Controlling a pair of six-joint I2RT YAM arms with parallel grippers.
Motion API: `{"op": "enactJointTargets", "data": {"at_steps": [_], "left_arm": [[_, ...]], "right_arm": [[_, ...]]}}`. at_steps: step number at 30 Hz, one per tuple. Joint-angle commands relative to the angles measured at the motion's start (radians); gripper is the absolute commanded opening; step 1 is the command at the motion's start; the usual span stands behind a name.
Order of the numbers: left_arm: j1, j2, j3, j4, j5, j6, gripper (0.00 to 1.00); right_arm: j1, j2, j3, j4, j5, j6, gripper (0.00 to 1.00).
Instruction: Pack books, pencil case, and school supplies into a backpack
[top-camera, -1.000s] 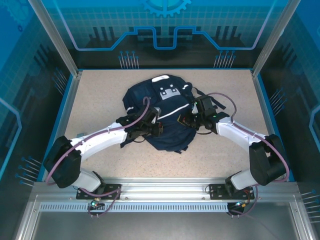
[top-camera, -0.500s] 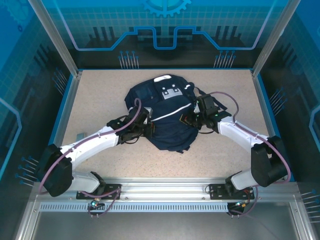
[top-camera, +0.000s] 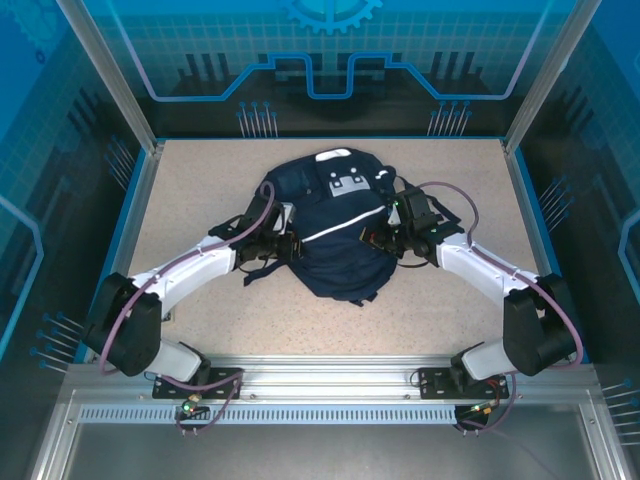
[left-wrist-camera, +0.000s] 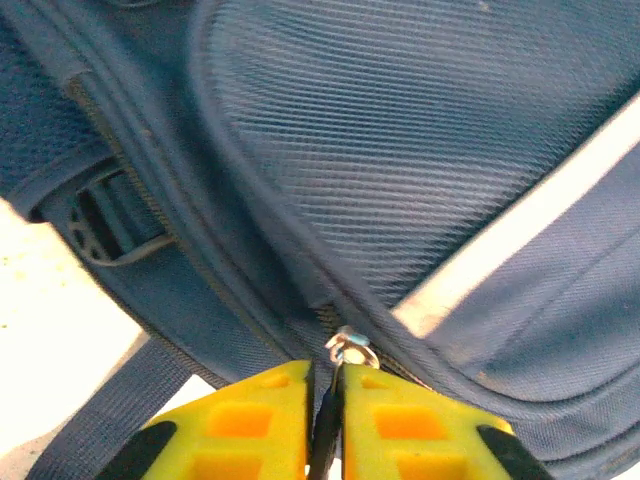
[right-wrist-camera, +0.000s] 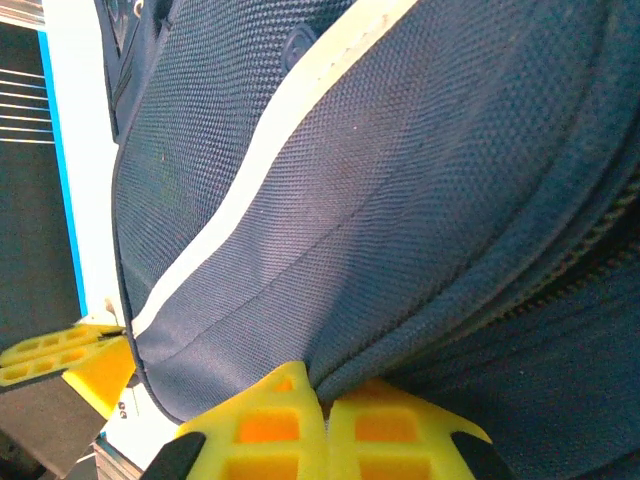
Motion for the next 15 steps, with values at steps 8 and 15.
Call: {"op": "enactJointTargets", "data": {"at_steps": [8,15], "left_arm": [[0.096,-0.179,-0.024,-0.100,-0.310,-0.170,0.77],[0.260,-0.268,-0.111,-0.243,-0.438,-0.282,0.93]], "right_arm": [[0.028,0.039,0.038,-0.002,-0.021,0.003,0.05],[0.044,0.093,0.081,-0.009,-0.032,-0.004,0.05]]}}
